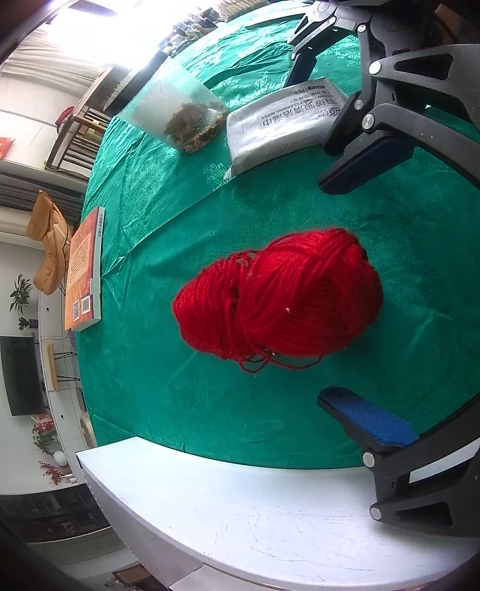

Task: Organize soft objects
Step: 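Grasp the white wipes pack with the right tool while the left tool holds the yarn, then carry the wipes pack and yarn ball over the white box and release both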

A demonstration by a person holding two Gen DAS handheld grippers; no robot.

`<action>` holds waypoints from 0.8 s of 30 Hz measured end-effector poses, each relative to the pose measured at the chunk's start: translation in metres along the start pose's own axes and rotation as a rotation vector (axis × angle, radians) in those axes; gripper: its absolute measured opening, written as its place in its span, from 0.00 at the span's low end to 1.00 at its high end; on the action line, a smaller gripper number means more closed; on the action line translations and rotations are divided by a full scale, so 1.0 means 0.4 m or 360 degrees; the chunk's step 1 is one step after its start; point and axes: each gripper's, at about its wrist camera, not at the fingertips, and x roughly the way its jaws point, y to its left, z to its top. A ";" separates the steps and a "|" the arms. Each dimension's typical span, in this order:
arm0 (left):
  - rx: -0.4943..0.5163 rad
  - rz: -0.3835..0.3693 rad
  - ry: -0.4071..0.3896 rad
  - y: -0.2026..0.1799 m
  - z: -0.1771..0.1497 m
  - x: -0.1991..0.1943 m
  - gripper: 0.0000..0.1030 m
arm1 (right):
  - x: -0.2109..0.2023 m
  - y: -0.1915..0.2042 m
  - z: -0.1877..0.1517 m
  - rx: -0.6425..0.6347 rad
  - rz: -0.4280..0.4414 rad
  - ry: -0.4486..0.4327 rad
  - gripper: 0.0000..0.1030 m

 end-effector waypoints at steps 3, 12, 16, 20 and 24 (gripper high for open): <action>-0.0047 0.0027 0.0073 0.006 0.015 0.034 1.00 | 0.000 0.005 -0.011 -0.0139 -0.0022 0.0003 0.74; -0.0079 -0.0012 0.0116 0.011 0.026 0.064 1.00 | -0.064 -0.399 0.036 0.0421 -0.0110 -0.0134 0.67; -0.0089 -0.0036 0.0093 0.006 0.044 0.058 1.00 | -0.046 -0.507 0.122 0.0524 -0.0158 -0.0173 0.67; -0.0014 0.0007 0.0092 -0.017 0.046 0.068 0.72 | -0.025 -0.546 0.183 0.0495 -0.0231 -0.0185 0.67; -0.0022 -0.0037 0.0027 -0.017 0.054 0.056 0.49 | 0.052 -0.578 0.215 0.0460 -0.0237 -0.0003 0.67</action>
